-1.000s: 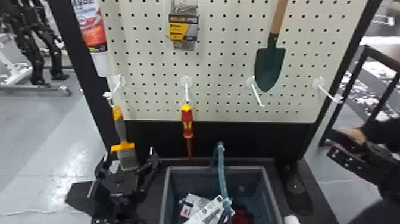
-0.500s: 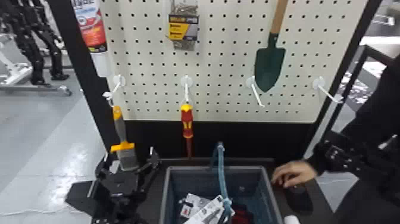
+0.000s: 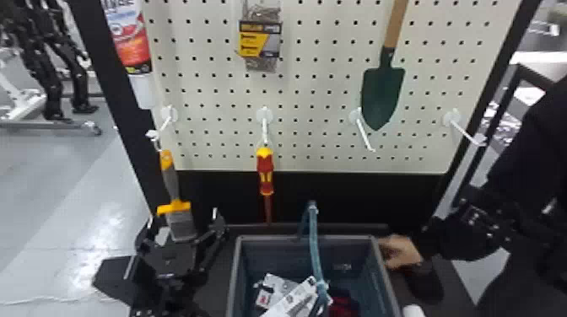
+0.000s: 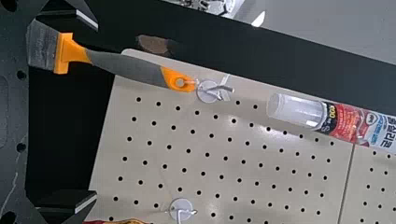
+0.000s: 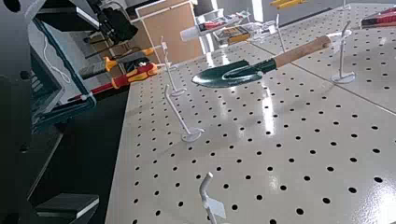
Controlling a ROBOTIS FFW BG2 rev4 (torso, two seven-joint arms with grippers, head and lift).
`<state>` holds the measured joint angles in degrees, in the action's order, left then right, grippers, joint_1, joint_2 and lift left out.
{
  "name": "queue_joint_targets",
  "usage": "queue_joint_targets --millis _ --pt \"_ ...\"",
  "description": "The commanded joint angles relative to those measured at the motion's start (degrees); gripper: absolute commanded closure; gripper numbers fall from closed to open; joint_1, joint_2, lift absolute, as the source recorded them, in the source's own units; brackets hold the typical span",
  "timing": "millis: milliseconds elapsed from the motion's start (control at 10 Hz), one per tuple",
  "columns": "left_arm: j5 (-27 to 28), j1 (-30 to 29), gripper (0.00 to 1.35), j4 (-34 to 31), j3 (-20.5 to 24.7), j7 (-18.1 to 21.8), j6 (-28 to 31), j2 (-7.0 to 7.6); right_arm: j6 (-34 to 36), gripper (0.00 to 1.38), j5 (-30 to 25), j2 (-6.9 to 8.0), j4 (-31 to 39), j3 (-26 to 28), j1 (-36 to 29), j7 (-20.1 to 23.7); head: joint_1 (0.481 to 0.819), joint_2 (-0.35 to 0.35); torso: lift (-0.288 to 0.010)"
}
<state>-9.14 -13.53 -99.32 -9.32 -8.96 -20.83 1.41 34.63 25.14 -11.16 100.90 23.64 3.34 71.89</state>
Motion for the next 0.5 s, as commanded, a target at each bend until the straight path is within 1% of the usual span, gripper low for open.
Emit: queue_joint_targets --millis 0,400 --pt "0.0 0.0 0.00 0.0 0.0 0.0 0.0 0.00 0.0 0.00 0.0 0.00 0.0 0.0 0.0 0.0 0.549 0.000 -0.100" --pt "0.0 0.0 0.00 0.0 0.0 0.0 0.0 0.00 0.0 0.00 0.0 0.00 0.0 0.0 0.0 0.0 0.549 0.000 -0.100"
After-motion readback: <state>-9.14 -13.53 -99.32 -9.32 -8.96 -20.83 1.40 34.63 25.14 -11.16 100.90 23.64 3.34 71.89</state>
